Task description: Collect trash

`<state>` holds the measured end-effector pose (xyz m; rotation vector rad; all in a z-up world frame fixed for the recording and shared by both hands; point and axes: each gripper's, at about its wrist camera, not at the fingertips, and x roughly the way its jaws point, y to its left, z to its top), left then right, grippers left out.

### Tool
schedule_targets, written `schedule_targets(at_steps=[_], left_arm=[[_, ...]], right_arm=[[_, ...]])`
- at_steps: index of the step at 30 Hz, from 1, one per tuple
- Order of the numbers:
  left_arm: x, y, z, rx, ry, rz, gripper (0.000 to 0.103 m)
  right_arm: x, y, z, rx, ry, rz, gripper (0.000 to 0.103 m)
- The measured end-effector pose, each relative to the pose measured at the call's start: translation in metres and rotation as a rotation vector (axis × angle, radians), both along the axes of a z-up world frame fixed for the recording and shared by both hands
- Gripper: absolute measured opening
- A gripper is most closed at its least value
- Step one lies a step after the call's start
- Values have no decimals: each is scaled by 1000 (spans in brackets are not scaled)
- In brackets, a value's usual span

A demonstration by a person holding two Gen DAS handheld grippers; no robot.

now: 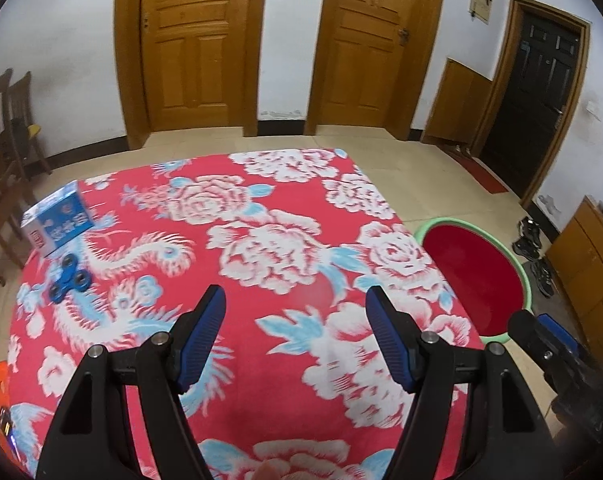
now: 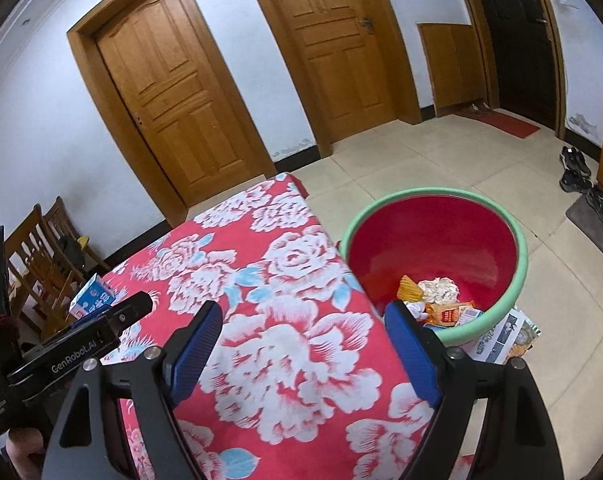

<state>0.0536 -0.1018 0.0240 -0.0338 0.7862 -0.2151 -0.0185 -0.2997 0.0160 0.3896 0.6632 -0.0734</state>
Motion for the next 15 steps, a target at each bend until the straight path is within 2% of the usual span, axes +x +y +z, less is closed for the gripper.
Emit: schedule_targets(at_steps=[15], left_arm=[[-18, 32, 6, 8, -17, 91, 72]], right_arm=[[-7, 27, 7, -24, -17, 55, 85]])
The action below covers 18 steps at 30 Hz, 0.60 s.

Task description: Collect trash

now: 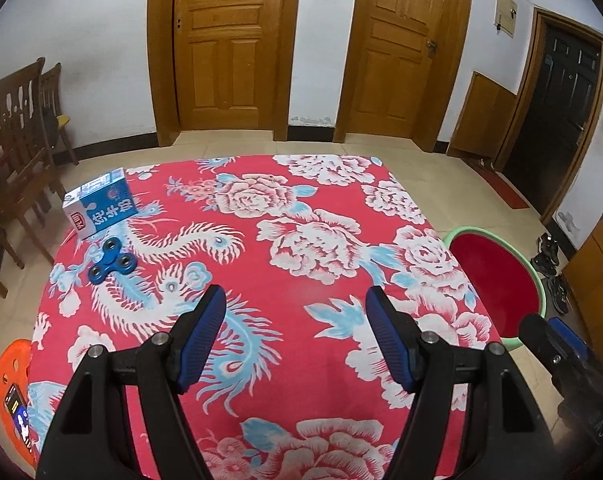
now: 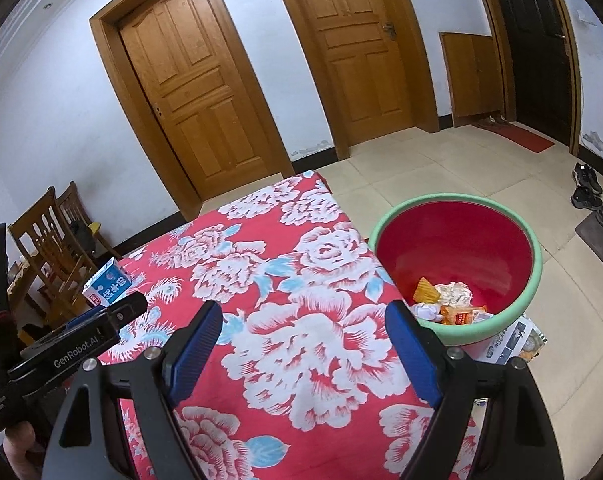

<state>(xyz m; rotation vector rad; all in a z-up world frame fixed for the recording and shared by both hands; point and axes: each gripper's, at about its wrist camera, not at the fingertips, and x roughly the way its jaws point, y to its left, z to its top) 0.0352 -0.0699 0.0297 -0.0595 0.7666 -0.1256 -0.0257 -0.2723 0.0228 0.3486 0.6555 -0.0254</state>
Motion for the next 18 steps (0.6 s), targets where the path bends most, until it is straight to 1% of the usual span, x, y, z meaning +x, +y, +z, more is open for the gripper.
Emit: schedule_targets(at_steps=[18], left_arm=[[-7, 12, 4, -9, -11, 38, 72]], right_arm=[[-3, 8, 2, -7, -5, 15, 85]])
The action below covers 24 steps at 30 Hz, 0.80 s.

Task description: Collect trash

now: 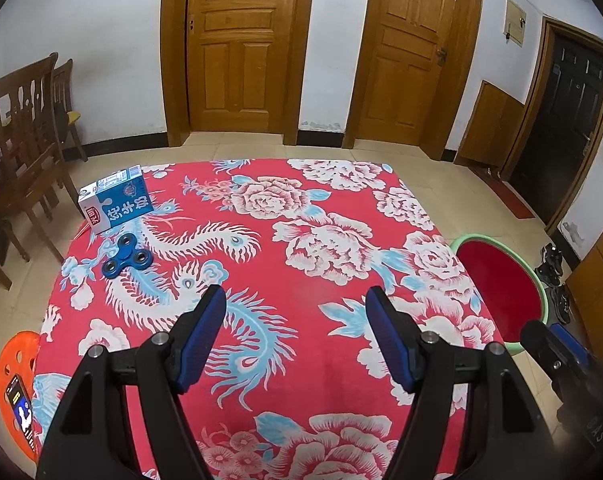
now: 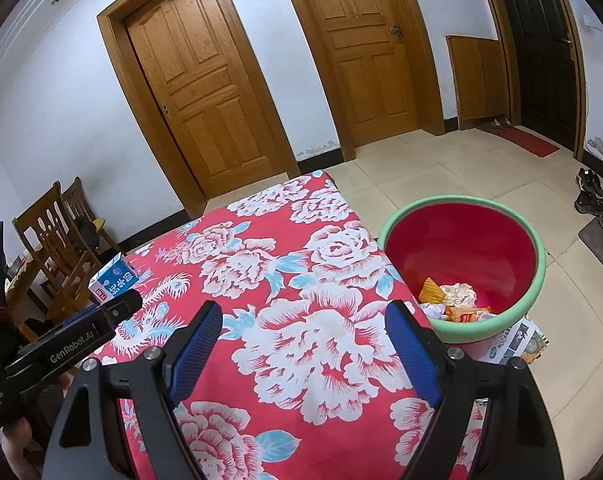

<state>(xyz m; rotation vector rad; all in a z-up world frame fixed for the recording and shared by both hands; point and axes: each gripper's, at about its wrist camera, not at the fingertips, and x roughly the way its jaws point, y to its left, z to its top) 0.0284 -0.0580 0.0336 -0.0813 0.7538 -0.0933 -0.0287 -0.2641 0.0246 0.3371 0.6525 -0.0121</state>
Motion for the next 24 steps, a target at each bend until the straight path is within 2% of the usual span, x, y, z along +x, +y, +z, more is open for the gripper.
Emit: schedule_targets(at_steps=[24], left_arm=[[0, 2, -1, 0, 0, 1, 72]], right_arm=[[0, 1, 0, 0, 0, -1, 85]])
